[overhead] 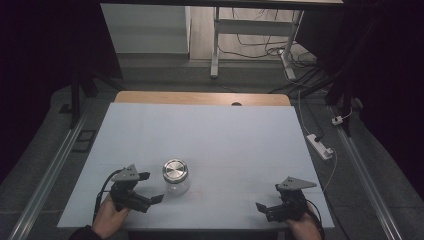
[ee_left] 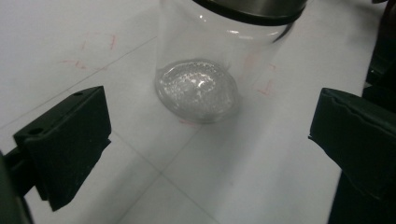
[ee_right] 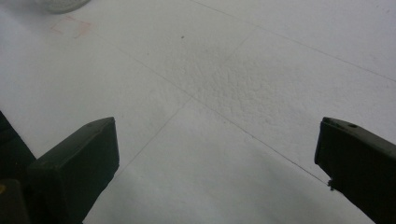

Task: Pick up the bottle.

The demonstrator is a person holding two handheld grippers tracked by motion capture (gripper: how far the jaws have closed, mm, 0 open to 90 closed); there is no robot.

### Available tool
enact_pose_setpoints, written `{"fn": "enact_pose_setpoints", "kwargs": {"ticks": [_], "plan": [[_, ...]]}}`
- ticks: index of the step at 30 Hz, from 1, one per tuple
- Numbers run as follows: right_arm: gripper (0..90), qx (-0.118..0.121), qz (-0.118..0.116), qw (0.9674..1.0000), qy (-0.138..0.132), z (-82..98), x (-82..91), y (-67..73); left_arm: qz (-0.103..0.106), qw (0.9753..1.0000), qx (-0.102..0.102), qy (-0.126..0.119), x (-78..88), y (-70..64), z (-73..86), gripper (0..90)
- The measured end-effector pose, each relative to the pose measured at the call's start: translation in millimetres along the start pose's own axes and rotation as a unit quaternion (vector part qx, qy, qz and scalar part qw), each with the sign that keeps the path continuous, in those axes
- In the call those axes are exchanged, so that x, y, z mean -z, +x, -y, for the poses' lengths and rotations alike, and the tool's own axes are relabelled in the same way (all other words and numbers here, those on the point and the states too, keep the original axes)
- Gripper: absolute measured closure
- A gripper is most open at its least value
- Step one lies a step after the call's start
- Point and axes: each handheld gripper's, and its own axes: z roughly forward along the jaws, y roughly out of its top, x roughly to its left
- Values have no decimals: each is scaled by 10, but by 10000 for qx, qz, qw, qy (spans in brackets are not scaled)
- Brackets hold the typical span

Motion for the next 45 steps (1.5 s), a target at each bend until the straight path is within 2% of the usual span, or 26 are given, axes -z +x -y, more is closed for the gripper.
{"fn": "enact_pose_setpoints", "kwargs": {"ticks": [4,7,12,17,25,33,37,39,45], "plan": [[0,0,-5,10000,17,-1,-3,3,40,9999,-86,68,-108,-4,-73,0],[0,18,-8,10000,24,-1,-5,7,122,9999,-70,68,-180,-1,-120,0],[1,40,-9,10000,34,-2,-8,9,85,9998,-146,106,-291,-4,-196,0],[1,49,-10,10000,37,-2,-9,12,167,9996,-174,170,-397,8,-265,0],[2,72,-12,10000,47,-2,-10,15,233,9977,-549,326,-530,35,-322,0],[3,110,-18,9999,64,-3,-13,21,37,9951,-817,557,-641,-11,-384,2],[15,131,-22,9999,84,-4,-16,26,-135,9942,-934,517,-643,-42,-407,68],[21,145,-24,9999,87,-4,-16,29,-182,9932,-1047,466,-625,-59,-415,143],[21,160,-33,9998,82,-3,-15,30,-234,9926,-1044,567,-618,-74,-435,150]]}}
